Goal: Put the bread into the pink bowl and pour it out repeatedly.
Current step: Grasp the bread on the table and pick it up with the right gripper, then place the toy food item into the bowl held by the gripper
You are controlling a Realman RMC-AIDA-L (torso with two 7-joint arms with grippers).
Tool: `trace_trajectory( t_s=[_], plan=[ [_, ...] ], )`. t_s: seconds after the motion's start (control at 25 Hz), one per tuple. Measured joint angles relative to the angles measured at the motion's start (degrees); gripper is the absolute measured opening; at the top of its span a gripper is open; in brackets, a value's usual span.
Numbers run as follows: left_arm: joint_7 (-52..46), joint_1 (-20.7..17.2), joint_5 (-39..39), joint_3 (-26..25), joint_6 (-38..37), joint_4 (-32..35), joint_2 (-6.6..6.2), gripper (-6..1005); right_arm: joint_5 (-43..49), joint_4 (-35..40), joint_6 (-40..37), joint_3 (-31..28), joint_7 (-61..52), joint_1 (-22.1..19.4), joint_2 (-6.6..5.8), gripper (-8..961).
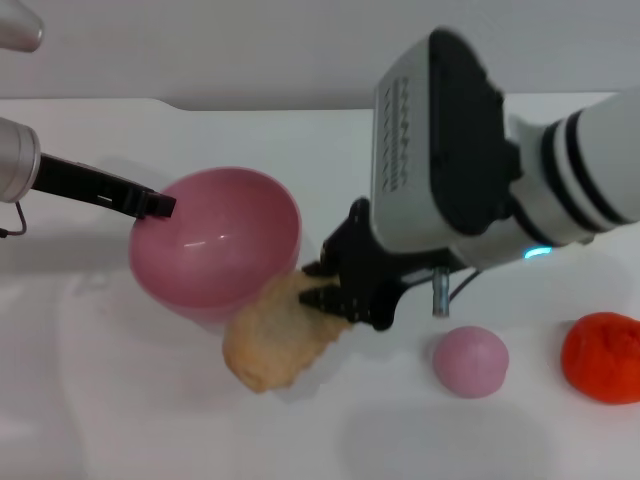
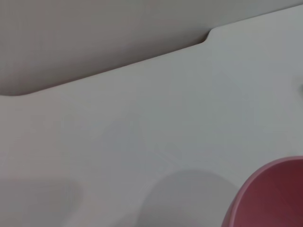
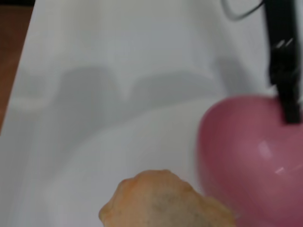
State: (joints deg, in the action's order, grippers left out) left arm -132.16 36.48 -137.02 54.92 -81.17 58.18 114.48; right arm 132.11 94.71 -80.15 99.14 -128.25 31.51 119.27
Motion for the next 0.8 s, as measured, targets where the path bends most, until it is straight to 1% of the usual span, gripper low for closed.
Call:
trace_trajectory(
  t_s=[0.2, 0.4, 0.56, 0.8],
  plan=[
    [0.0, 0.0, 0.0, 0.8, 0.0, -0.1, 0.14, 46, -1.2, 5.2, -1.4, -2.9, 0.0, 0.0, -0.02, 168],
    [-0.1, 0.3, 0.0, 1.6, -0.1, -0.4, 0.41, 46, -1.4, 8.7, -3.0, -4.9, -0.1, 1.4, -0.13, 165],
    [-0.1, 0.3, 0.0, 1.6, -0.2, -0.4, 0.89, 46, -1.7, 8.3, -2.0, -5.5, -0.1, 1.5, -0.15, 163],
    [-0.2, 0.4, 0.0, 3.1, 0.0, -0.5, 1.6, 46, -1.8, 5.9, 2.0, -4.3, 0.8, 1.5, -0.09, 154]
  ],
)
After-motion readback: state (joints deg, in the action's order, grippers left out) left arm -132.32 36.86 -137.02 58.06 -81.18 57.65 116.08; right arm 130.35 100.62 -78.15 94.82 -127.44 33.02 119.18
